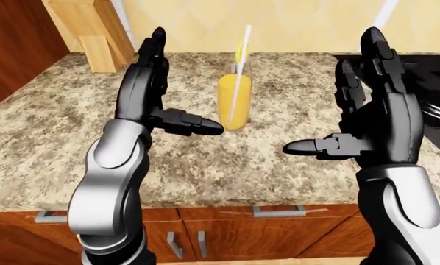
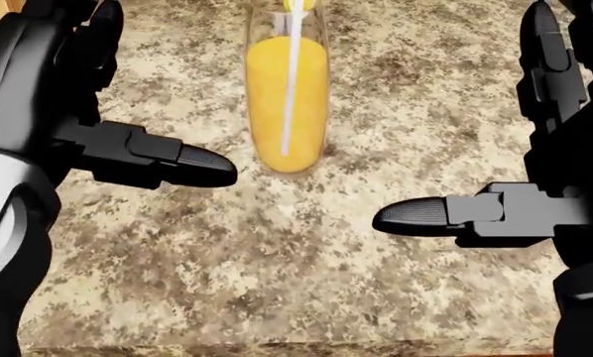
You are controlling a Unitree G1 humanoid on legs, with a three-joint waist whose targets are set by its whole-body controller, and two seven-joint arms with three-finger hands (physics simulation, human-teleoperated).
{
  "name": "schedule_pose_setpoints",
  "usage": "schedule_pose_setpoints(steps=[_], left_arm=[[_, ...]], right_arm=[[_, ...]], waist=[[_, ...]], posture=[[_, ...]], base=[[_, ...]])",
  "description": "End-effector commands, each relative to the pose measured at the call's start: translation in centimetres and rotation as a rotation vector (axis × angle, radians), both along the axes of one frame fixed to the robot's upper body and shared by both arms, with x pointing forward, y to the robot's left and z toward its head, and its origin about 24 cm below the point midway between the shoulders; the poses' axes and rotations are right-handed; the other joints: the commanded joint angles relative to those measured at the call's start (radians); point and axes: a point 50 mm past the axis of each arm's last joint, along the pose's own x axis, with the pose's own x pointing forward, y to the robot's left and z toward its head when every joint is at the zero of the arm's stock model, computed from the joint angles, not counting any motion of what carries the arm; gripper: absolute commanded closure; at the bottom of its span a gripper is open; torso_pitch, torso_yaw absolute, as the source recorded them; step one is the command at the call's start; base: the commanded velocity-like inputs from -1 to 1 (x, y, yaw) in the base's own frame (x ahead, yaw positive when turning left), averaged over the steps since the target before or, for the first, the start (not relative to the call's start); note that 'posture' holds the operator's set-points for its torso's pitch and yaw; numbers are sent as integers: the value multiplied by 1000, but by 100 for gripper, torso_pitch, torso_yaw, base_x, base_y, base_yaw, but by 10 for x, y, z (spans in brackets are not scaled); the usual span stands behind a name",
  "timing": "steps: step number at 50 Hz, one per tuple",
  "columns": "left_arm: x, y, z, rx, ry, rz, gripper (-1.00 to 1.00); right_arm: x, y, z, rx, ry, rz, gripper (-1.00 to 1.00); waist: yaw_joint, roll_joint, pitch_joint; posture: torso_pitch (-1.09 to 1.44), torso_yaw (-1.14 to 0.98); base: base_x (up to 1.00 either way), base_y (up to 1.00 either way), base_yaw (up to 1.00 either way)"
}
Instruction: Move the drinks to the dining counter.
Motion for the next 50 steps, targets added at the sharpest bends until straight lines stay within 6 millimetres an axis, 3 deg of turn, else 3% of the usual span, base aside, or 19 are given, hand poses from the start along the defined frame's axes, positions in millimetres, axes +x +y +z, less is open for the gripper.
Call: schedule_pose_setpoints(steps=[1,11,23,50], left_arm=[[-2,-4,14,-4,-91,-10,-100],[28,-24,7,-26,-64,-31,-100],[58,-30,1,-43,-45,-3,-100],[73,-61,-17,-13,3,-68,-100]], right_arm=[[-6,0,11,-7,-83,-1,-100],[-5,-3,10,-2,-80,-12,-100],[-6,-4,8,5,-79,-13,-100],[-3,-5,1,15,-70,-10,-100]], waist=[[0,-1,-23],[-1,-2,-25],[-4,-3,-32],[-1,-9,-42]], posture=[[0,0],[0,0],[0,0],[0,0]], base=[[0,0,0],[0,0,0],[0,0,0],[0,0,0]])
